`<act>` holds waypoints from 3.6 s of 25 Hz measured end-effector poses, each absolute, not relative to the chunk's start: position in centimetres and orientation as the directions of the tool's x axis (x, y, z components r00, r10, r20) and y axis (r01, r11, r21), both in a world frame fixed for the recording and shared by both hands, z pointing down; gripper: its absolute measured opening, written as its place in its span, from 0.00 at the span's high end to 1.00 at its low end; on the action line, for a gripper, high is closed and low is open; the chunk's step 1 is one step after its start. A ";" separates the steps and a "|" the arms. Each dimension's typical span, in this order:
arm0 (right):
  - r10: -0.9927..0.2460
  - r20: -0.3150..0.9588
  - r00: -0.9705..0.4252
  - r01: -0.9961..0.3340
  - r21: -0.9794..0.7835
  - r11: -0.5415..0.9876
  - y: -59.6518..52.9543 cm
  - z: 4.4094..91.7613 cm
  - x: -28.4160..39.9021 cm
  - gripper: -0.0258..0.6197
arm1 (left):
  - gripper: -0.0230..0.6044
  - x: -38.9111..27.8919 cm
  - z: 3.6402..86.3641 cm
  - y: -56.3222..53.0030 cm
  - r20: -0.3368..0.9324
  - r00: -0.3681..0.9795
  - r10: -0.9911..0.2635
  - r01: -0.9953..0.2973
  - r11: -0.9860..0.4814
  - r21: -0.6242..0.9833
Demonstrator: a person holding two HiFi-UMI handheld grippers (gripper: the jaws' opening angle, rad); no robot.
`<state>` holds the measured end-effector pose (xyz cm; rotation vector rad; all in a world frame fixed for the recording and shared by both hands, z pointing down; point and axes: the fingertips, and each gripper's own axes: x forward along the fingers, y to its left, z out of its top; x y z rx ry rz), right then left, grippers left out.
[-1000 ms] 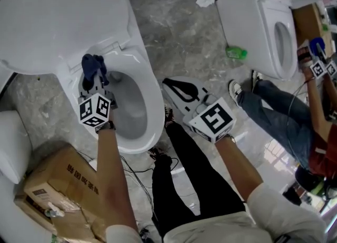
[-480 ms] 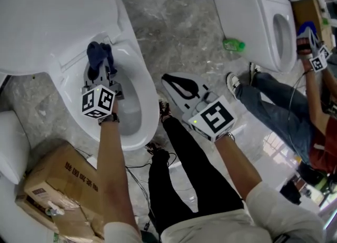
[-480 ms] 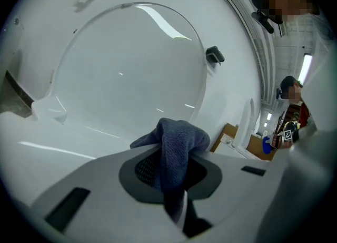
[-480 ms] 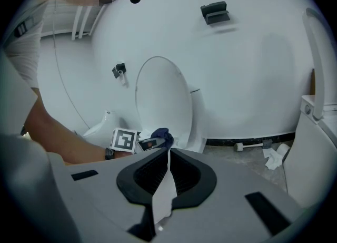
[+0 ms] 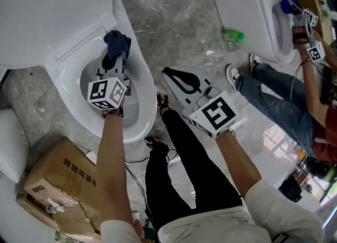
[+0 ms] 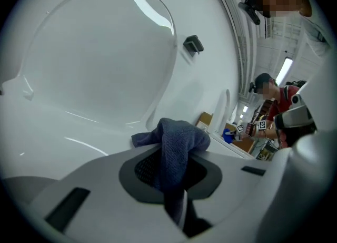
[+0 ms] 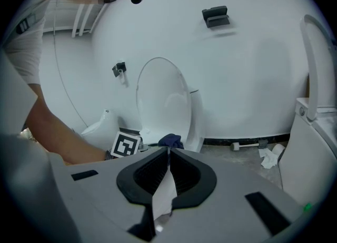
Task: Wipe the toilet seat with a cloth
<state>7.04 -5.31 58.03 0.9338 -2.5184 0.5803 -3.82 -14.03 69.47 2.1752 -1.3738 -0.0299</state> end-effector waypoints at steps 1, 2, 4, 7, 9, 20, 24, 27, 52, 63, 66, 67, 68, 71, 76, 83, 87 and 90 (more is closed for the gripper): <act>-0.521 0.491 -0.698 -0.683 -0.240 0.690 -5.1 57.9 7.1 0.90 | 0.90 -3.0 69.5 -13.6 0.271 0.501 -0.822 -0.815 -0.344 0.466; -0.525 0.492 -0.695 -0.687 -0.239 0.686 -4.9 57.8 7.2 0.90 | 0.90 -2.4 69.5 -13.1 0.271 0.526 -0.806 -0.805 -0.368 0.466; -0.533 0.493 -0.687 -0.696 -0.237 0.678 -4.7 57.4 7.4 0.90 | 0.90 -1.2 69.5 -12.1 0.271 0.568 -0.777 -0.783 -0.407 0.470; -0.544 0.495 -0.677 -0.706 -0.230 0.670 -4.5 56.9 7.7 0.90 | 0.90 0.4 69.5 -10.5 0.275 0.632 -0.724 -0.742 -0.463 0.484; -0.547 0.500 -0.672 -0.710 -0.225 0.667 -4.2 56.8 7.9 0.90 | 0.90 1.5 69.6 -9.0 0.279 0.683 -0.675 -0.705 -0.511 0.492; -0.571 0.500 -0.651 -0.733 -0.219 0.645 -1.9 56.2 9.0 0.90 | 0.90 5.9 70.2 0.9 0.350 0.868 -0.352 -0.485 -0.747 0.454; -0.577 0.501 -0.645 -0.738 -0.211 0.641 -0.9 56.1 9.3 0.90 | 0.90 6.5 70.4 4.0 0.369 0.887 -0.278 -0.433 -0.780 0.453; -0.580 0.498 -0.645 -0.739 -0.212 0.640 -0.3 55.7 9.2 0.90 | 0.90 6.5 70.7 6.1 0.385 0.896 -0.222 -0.394 -0.797 0.457; -0.544 0.486 -0.684 -0.698 -0.222 0.681 6.7 54.5 5.1 0.90 | 0.90 1.3 72.0 21.4 0.592 0.764 0.257 -0.120 -0.844 0.522; -0.491 0.506 -0.709 -0.658 -0.223 0.719 7.4 54.8 2.4 0.90 | 0.90 -3.1 72.9 22.1 0.693 0.715 0.090 -0.269 -0.879 0.392; -0.481 0.512 -0.712 -0.651 -0.226 0.725 7.2 54.7 2.0 0.90 | 0.90 -4.2 73.0 21.9 0.709 0.704 0.052 -0.305 -0.879 0.367; -0.479 0.512 -0.713 -0.650 -0.226 0.726 7.1 54.7 1.8 0.90 | 0.90 -4.7 73.0 21.8 0.714 0.698 0.045 -0.313 -0.879 0.361; -0.476 0.513 -0.714 -0.648 -0.226 0.727 7.1 54.7 1.6 0.90 | 0.90 -5.2 73.1 21.7 0.720 0.693 0.036 -0.323 -0.878 0.354; -0.468 0.515 -0.718 -0.640 -0.225 0.735 6.7 54.6 1.4 0.90 | 0.90 -6.9 73.3 20.8 0.732 0.682 -0.011 -0.375 -0.864 0.336; -0.455 0.518 -0.724 -0.631 -0.231 0.740 5.9 54.7 0.8 0.90 | 0.90 -9.5 73.6 19.0 0.753 0.654 -0.067 -0.463 -0.823 0.329; -0.426 0.519 -0.741 -0.605 -0.239 0.760 5.2 54.8 -0.3 0.90 | 0.90 -12.7 73.8 16.3 0.776 0.610 -0.162 -0.565 -0.775 0.283; -0.413 0.524 -0.745 -0.596 -0.244 0.766 4.7 55.0 -0.5 0.90 | 0.90 -15.1 73.6 13.9 0.784 0.572 -0.240 -0.631 -0.740 0.234; -0.408 0.522 -0.749 -0.591 -0.247 0.768 4.4 55.2 -0.7 0.90 | 0.90 -16.1 74.0 12.3 0.801 0.542 -0.254 -0.636 -0.747 0.194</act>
